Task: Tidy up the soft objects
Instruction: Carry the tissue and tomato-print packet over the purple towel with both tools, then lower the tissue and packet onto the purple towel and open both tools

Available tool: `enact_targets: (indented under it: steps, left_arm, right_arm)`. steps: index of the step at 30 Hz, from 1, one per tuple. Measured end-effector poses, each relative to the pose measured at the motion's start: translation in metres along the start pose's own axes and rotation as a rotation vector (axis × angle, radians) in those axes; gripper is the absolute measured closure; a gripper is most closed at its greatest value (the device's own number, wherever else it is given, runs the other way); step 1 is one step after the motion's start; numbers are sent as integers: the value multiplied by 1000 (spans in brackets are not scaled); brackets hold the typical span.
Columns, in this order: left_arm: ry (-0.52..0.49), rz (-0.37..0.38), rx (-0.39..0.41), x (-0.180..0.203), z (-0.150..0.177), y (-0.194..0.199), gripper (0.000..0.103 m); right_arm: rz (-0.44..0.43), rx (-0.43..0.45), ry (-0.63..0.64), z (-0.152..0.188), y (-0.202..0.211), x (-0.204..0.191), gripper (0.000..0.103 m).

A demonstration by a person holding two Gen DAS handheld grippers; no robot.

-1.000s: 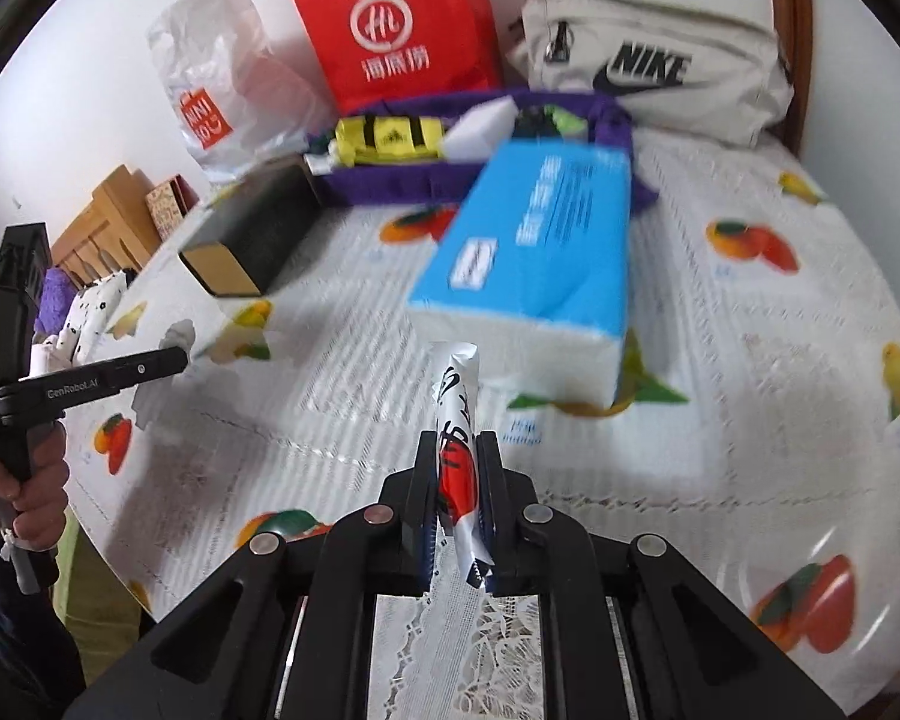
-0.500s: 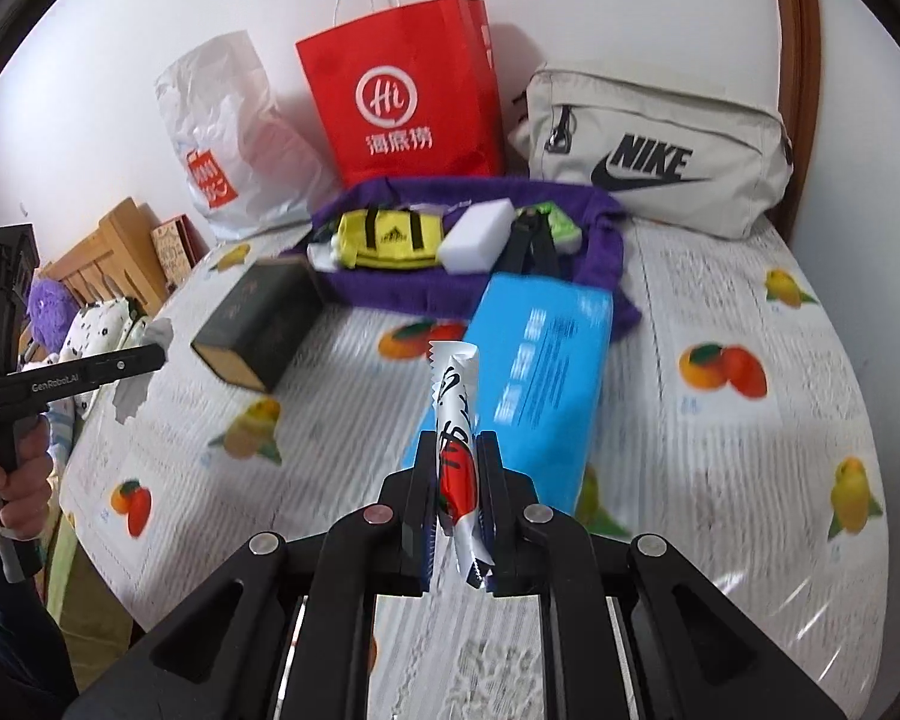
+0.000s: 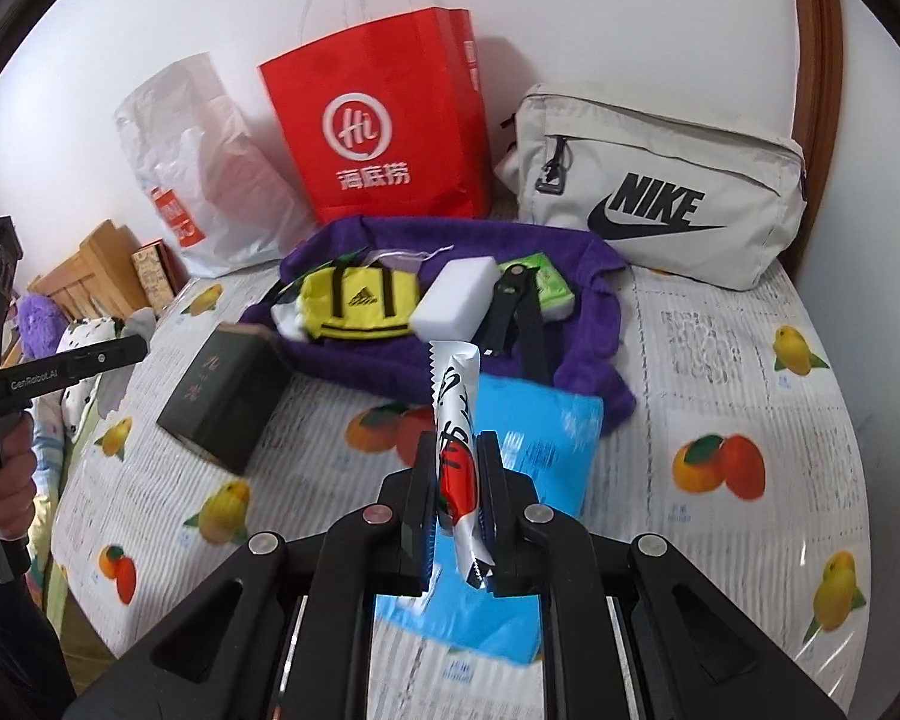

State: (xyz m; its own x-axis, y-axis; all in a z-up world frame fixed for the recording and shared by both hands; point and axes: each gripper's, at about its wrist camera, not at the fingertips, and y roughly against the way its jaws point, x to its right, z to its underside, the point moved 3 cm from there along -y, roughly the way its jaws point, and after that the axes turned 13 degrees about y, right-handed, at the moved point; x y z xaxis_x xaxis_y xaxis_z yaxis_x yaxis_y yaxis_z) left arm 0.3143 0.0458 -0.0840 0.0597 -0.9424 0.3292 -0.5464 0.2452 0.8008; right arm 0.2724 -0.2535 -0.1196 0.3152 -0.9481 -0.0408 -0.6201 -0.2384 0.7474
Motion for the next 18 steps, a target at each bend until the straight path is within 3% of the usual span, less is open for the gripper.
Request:
enact_targets:
  steps: [18]
  left_arm:
    - [-17,7,-87,25,-75,-91,83]
  right_arm:
    - [-10,-68,-31,-61,-82,41,90]
